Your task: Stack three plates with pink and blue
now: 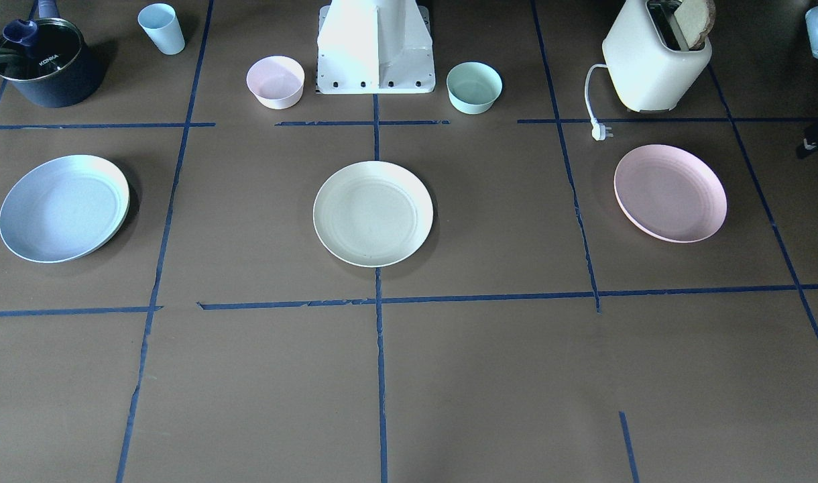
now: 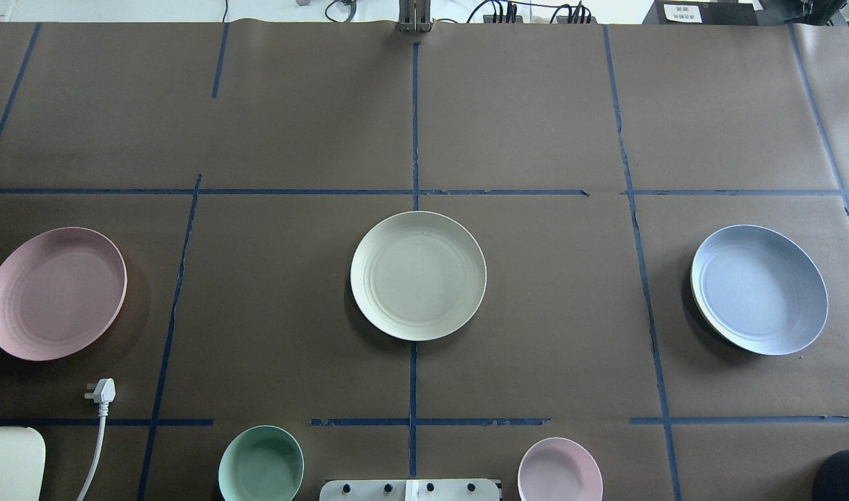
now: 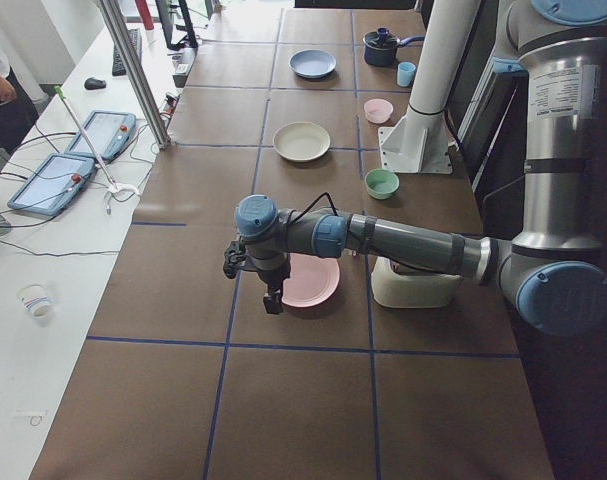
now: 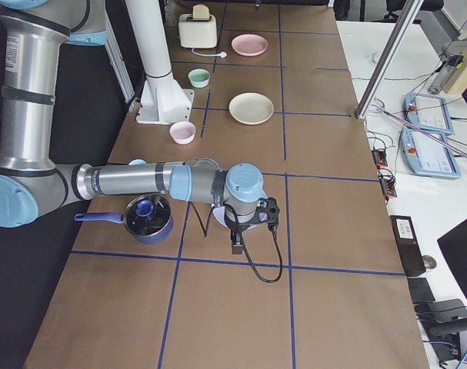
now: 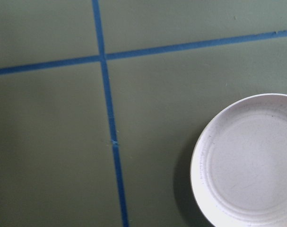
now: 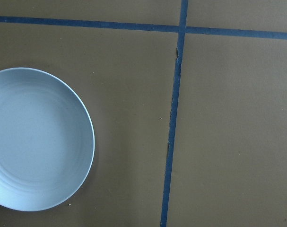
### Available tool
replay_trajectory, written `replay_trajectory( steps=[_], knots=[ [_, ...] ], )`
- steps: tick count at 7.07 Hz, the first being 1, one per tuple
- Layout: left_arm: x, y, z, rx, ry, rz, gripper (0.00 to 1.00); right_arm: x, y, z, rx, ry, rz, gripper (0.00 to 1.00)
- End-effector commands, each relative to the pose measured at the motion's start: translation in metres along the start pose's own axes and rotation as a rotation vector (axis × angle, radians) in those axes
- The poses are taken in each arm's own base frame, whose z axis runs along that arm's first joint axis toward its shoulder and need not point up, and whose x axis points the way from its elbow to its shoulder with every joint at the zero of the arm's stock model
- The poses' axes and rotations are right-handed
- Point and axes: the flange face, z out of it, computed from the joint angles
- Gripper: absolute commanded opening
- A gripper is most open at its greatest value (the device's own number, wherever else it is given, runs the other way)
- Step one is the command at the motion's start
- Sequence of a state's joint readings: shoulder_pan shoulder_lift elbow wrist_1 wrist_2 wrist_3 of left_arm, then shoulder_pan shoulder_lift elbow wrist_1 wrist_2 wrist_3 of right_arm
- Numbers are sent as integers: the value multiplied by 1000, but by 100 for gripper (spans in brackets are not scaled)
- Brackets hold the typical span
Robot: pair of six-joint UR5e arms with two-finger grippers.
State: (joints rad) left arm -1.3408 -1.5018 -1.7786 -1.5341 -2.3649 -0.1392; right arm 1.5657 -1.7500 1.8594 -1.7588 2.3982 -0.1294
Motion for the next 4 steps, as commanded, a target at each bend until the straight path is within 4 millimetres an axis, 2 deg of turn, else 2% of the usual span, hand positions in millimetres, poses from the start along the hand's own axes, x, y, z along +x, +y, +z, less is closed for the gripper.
replay_trajectory(
  steps=[1,2,3,4],
  knots=[
    [-21,-2,58,41,23,9,100,-3,-2,-1,2,-2,-2,100],
    [-15,-4,79,72,41,-14,100,-4,-3,1,-2,-4,-4,100],
    [2,0,107,76,70,-37,100,-6,-4,0,-1,-3,-7,100],
    [-5,4,128,83,85,-28,100,-5,-5,1,-2,-2,-6,100]
  ],
)
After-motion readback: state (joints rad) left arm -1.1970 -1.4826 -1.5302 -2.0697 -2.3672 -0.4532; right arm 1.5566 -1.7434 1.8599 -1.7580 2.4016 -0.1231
